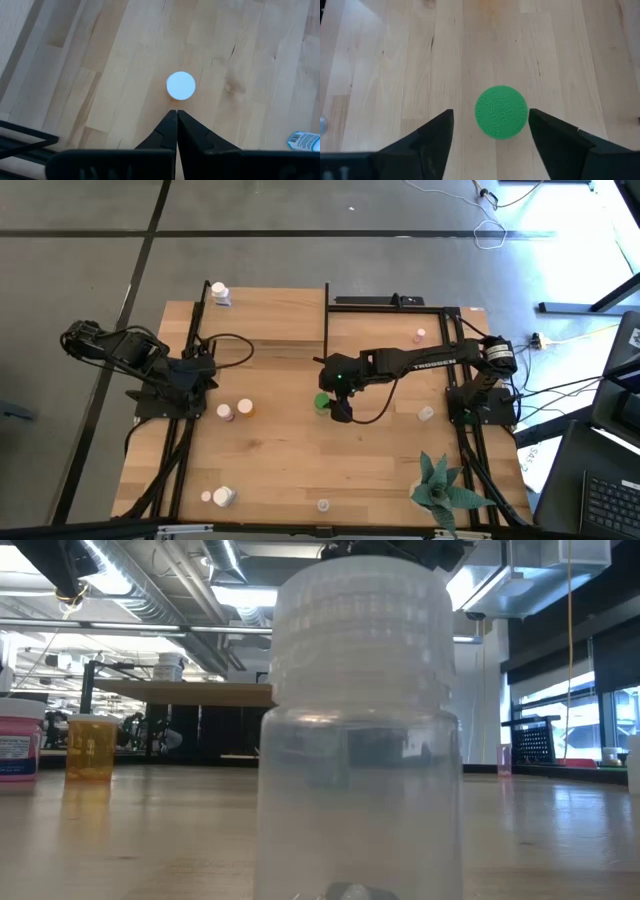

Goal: Pick and place medicine bottles onto shelf by color
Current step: Put the green pill bottle on the shelf

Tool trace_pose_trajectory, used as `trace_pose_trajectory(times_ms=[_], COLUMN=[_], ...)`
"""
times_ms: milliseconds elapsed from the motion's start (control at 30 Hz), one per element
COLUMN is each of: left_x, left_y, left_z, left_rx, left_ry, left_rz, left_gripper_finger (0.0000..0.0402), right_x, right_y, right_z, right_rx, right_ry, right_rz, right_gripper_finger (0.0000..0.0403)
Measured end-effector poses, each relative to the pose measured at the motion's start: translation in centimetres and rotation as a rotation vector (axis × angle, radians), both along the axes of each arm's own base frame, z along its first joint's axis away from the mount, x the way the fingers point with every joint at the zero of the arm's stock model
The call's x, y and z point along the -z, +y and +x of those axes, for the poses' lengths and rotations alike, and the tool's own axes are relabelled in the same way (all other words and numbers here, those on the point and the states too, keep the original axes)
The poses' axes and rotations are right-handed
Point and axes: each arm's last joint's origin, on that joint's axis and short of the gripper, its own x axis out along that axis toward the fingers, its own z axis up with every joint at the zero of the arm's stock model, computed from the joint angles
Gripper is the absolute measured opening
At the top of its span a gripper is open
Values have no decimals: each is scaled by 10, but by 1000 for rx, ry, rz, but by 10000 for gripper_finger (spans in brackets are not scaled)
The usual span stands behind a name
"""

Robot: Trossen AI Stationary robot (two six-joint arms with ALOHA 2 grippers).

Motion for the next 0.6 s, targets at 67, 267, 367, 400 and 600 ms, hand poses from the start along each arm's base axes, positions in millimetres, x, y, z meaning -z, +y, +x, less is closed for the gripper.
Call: trace_pose_trajectory(times_ms=[67,267,367,400,600], left_x=[0,0,0,0,0], left_y=[0,0,0,0,0], left_z=[0,0,0,0,0], left_rx=[0,0,0,0,-1], left_ry=[0,0,0,0,0], left_rz=[0,0,0,0,0], left_gripper_finger=[0,0,0,0,0], right_x=[0,0,3,3,5], right_y=[0,0,3,4,12], right_z=[0,0,2,2,2], right_rx=[0,-1,12,15,22], right_ry=[0,1,4,4,5], right_rz=[0,-4,-30,-43,-93], right_gripper_finger=[288,341,347,347,348])
